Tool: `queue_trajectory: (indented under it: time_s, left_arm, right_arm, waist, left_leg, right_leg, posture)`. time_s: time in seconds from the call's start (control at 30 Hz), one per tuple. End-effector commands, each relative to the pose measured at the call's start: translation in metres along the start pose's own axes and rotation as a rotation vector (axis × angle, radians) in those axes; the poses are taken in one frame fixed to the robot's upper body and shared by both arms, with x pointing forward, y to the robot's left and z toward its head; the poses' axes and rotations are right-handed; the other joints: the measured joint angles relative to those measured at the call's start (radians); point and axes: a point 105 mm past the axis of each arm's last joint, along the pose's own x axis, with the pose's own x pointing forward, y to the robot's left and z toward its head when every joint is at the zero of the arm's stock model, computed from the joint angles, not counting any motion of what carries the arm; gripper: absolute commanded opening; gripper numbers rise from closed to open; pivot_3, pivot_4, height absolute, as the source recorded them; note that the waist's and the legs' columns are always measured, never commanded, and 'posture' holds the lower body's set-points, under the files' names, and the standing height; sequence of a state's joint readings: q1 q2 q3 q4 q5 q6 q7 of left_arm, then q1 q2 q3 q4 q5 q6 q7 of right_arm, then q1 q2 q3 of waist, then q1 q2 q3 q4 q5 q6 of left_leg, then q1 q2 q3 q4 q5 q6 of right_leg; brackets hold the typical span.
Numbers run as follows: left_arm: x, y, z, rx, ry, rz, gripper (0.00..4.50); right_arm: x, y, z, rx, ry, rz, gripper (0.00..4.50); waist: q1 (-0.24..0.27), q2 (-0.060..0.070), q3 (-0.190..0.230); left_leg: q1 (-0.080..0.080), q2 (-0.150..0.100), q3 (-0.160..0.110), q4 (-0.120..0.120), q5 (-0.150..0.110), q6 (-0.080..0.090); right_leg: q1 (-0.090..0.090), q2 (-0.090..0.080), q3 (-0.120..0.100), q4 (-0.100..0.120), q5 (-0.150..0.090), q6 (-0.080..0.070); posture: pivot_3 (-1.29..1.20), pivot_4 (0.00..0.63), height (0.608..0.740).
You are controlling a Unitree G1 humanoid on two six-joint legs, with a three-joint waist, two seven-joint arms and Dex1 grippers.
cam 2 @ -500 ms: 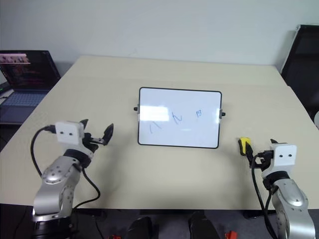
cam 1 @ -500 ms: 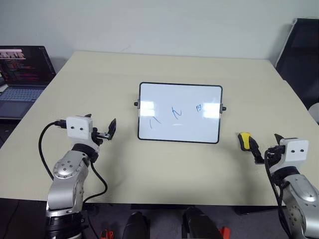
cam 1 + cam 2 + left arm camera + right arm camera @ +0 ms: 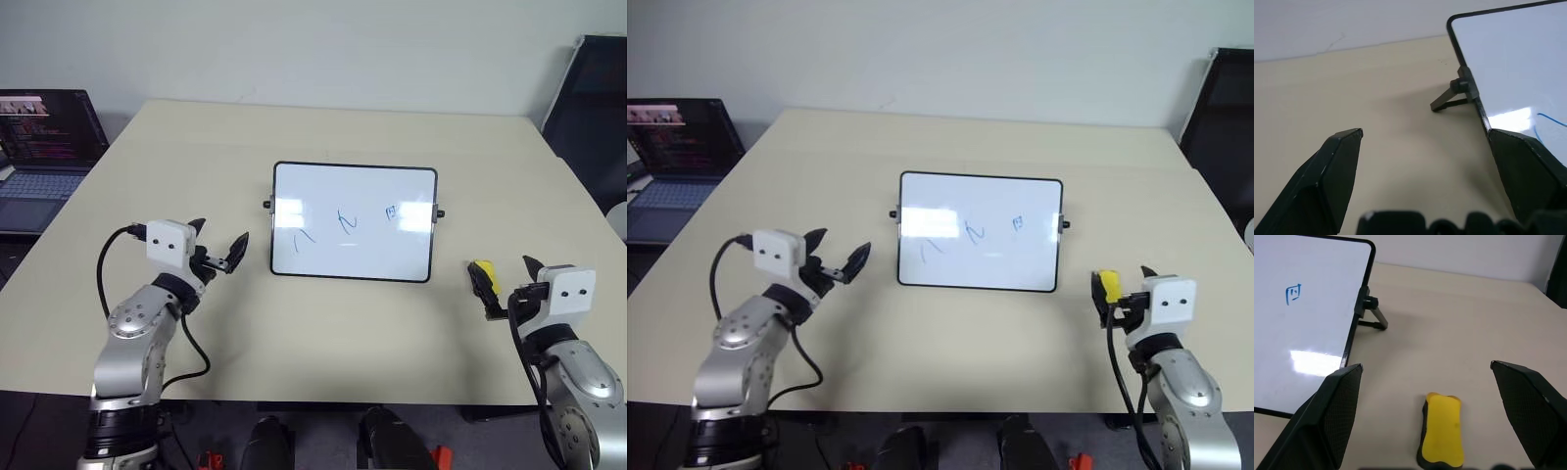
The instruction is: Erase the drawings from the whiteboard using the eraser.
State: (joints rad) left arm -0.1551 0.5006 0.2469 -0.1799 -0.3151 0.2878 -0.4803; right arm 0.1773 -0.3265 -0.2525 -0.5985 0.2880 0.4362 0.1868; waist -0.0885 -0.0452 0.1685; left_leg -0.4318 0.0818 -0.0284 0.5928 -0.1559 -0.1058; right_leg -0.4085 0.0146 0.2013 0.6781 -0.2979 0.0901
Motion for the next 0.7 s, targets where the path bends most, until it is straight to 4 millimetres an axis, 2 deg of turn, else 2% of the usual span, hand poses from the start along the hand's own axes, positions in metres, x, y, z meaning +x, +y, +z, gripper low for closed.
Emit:
queue_trajectory:
  time_s: [0.03, 0.13, 0.33, 0.53, 0.7]
  left_arm:
    - [-0.004, -0.004, 0.026, 0.053, -0.092, -0.121, 4.50]
    - [0.006, -0.022, 0.040, 0.152, -0.115, -0.255, 4.50]
    - [0.023, -0.066, 0.065, 0.154, -0.153, -0.588, 4.50]
    - [0.017, -0.099, 0.079, 0.176, -0.128, -0.909, 4.50]
    - [0.016, -0.110, 0.088, 0.189, -0.112, -1.056, 4.50]
  right_arm:
    - [0.000, 0.011, 0.012, -0.017, -0.029, 0.015, 4.47]
    - [0.001, 0.010, 0.011, 0.018, 0.018, 0.002, 4.47]
    - [0.010, 0.009, 0.014, 0.016, 0.098, -0.023, 4.47]
    - [0.027, 0.001, 0.010, 0.040, 0.165, -0.051, 4.47]
    - [0.032, -0.003, -0.005, 0.073, 0.251, -0.038, 4.47]
  waist:
    - [0.000, 0.000, 0.000]
    - [0.002, 0.000, 0.000]
    - [0.002, -0.001, 0.001]
    - [-0.008, 0.000, 0.001]
    - [-0.007, 0.000, 0.002]
  left_leg:
    - [0.000, 0.000, 0.000, 0.000, 0.000, 0.000]
    - [0.000, 0.000, 0.000, 0.000, 0.000, 0.000]
    - [-0.001, -0.001, 0.000, 0.000, 0.000, 0.000]
    - [-0.001, 0.000, 0.000, -0.001, 0.000, 0.000]
    - [-0.002, 0.000, 0.000, -0.001, 0.000, 0.000]
  right_leg:
    - [0.000, 0.000, 0.000, 0.000, 0.000, 0.000]
    - [0.000, 0.000, 0.000, 0.000, 0.000, 0.000]
    - [0.000, -0.001, 0.000, -0.001, 0.000, 0.000]
    - [-0.001, 0.000, -0.001, 0.000, 0.000, 0.000]
    - [-0.001, 0.000, -0.001, 0.000, -0.001, 0.000]
  posture:
    - [0.00, 0.150, 0.740]
    - [0.00, 0.150, 0.740]
    - [0.00, 0.150, 0.740]
    - [0.00, 0.150, 0.740]
    - [0.00, 0.150, 0.740]
